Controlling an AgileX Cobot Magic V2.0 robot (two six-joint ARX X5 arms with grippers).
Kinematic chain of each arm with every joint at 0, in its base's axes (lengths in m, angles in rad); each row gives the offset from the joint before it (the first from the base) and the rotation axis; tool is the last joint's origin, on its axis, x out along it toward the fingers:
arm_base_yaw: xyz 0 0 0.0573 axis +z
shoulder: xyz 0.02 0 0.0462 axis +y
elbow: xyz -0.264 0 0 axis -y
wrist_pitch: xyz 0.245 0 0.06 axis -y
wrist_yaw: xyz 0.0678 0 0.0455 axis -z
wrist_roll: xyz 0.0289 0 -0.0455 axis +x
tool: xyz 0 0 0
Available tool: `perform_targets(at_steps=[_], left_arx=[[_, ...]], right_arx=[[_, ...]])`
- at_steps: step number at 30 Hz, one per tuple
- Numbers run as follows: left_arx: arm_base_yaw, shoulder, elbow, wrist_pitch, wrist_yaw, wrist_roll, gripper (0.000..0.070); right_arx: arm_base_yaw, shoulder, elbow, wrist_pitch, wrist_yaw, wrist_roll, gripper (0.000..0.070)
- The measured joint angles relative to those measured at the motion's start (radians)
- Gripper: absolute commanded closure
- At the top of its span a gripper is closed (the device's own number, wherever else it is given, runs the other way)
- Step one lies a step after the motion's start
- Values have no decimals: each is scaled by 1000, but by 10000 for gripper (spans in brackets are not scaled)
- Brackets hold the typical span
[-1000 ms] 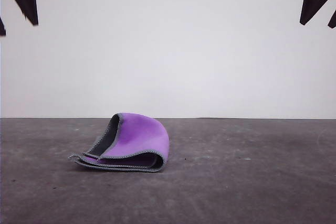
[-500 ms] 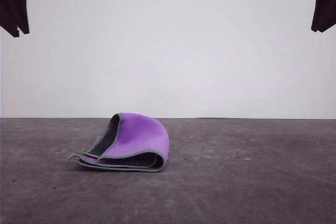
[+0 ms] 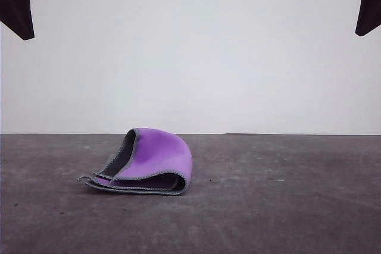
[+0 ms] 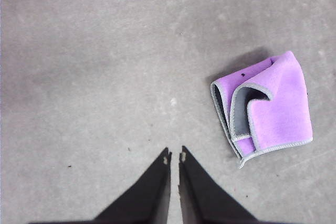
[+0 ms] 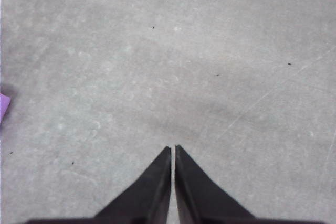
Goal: Fold clothes
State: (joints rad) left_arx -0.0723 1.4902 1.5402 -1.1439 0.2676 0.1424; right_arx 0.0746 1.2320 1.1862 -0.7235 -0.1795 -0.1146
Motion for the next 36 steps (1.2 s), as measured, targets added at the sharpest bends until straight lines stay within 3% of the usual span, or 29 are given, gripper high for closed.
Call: perform_targets(at_steps=[9,14,22,30,36], left_arx=[[0,0,0,2,0,0,689],[0,-25,-13,61,0,4,689],[23,-245,-238,165,1,3,690],[54,-537,-679,428,1,-27,690],[61,-728,-857,497,1,-94,690]], right_arx=[[0,0,0,21,0,0,696],[0,-17,0,50,0,0,696],[-5,-139,-22,76,3,0,697],[-5,-384,-348,258,-7,11,696],[-5,-595,-632,431,-11,93,696]])
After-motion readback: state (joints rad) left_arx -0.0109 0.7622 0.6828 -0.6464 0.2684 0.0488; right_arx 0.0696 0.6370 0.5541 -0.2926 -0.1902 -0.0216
